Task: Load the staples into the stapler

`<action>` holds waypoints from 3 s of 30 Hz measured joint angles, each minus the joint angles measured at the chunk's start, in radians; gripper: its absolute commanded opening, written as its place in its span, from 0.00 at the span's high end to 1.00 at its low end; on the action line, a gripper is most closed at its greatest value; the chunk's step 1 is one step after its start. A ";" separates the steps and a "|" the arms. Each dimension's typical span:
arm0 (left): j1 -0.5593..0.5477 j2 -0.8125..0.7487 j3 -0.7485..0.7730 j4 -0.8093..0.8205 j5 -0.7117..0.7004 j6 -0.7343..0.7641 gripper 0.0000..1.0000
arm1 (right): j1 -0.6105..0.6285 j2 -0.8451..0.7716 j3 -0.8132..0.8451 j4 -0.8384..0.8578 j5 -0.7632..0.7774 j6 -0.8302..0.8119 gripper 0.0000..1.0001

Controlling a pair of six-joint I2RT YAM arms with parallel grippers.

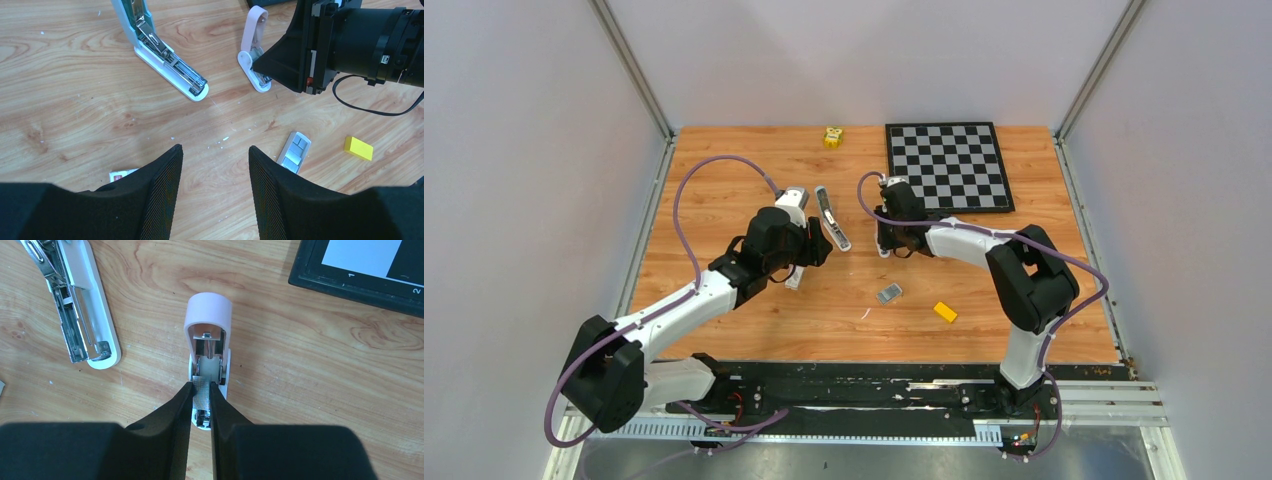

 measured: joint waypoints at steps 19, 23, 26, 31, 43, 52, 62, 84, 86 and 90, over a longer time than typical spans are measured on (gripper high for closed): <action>0.000 -0.002 0.000 0.000 0.008 0.000 0.45 | -0.013 -0.013 0.000 -0.008 -0.016 -0.017 0.80; 0.000 -0.002 0.000 0.000 0.008 0.000 0.45 | -0.027 -0.013 0.000 -0.008 -0.051 -0.034 0.80; 0.000 -0.002 -0.005 0.005 0.008 0.000 0.45 | -0.038 -0.013 0.000 -0.007 -0.074 -0.043 0.80; 0.000 -0.002 -0.010 0.006 0.009 0.000 0.45 | -0.044 -0.013 0.000 -0.006 -0.107 -0.053 0.80; 0.000 -0.002 -0.010 0.006 0.009 0.001 0.45 | -0.045 -0.013 -0.003 -0.006 -0.148 -0.056 0.80; 0.000 -0.003 -0.013 0.006 0.008 0.001 0.45 | -0.045 -0.013 -0.005 -0.006 -0.169 -0.076 0.80; 0.000 -0.006 -0.013 0.006 0.008 0.002 0.45 | -0.056 -0.015 -0.005 -0.009 -0.197 -0.116 0.80; 0.000 -0.006 -0.013 0.007 0.008 0.002 0.45 | -0.064 -0.015 -0.005 -0.023 -0.208 -0.166 0.80; 0.000 -0.006 -0.013 0.007 0.008 0.002 0.45 | -0.065 -0.015 -0.005 -0.023 -0.208 -0.167 0.80; 0.000 -0.006 -0.013 0.007 0.008 0.002 0.45 | -0.066 -0.015 -0.005 -0.023 -0.208 -0.167 0.80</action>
